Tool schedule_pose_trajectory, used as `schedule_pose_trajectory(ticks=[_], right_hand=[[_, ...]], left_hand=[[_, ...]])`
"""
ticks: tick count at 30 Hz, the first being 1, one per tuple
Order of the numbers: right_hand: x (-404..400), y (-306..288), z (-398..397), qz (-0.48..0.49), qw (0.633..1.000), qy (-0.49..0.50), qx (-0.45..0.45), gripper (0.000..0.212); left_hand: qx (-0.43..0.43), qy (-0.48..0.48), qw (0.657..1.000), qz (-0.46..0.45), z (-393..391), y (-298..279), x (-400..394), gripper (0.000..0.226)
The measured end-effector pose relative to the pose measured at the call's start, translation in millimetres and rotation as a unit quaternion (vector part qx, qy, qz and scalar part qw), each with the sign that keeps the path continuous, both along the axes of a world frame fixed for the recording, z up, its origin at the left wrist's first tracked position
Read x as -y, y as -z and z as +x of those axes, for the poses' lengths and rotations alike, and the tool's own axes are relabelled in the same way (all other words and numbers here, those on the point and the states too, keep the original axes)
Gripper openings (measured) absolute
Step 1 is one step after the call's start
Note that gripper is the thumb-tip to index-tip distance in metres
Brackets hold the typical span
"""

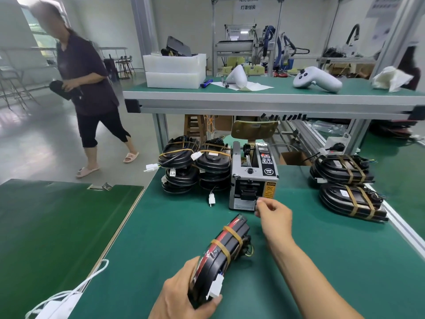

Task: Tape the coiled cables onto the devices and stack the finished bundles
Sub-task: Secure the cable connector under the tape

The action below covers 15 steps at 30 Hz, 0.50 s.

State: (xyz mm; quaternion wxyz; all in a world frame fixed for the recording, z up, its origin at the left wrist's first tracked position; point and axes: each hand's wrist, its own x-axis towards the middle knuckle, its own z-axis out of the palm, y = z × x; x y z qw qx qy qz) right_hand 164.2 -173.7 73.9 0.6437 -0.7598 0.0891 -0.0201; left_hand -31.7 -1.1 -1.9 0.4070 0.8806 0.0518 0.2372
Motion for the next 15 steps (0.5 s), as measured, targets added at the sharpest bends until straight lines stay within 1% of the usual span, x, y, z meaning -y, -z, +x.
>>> schedule_pose_trajectory(ticks=[1,3,6,11,14,15], right_hand=[[-3.9,-0.6,7.3,-0.003,1.000,0.010,-0.005,0.019],[-12.1,-2.5,18.3,-0.010,0.999,0.032,-0.011,0.025],[-23.4,-6.0,24.9,-0.006,0.998,0.057,-0.018,0.027],[-34.2,-9.9,30.7,0.019,0.995,0.093,-0.030,0.032],[-39.1,-12.0,35.7,0.033,0.993,0.104,-0.046,0.034],[-40.5,-13.0,37.2,0.043,0.992,0.106,-0.052,0.032]], left_hand=[[0.000,0.019,1.000,0.004,-3.8,-4.3,0.8,0.082],[-0.021,0.050,0.999,-0.005,-11.0,-12.5,2.2,0.084],[0.017,0.023,1.000,-0.004,-16.3,-20.0,6.6,0.082],[0.008,0.021,0.999,-0.034,-20.5,-27.2,11.5,0.071],[0.005,0.024,0.999,-0.041,-23.6,-34.3,13.9,0.078],[0.011,0.025,0.999,-0.038,-22.7,-35.1,14.9,0.079]])
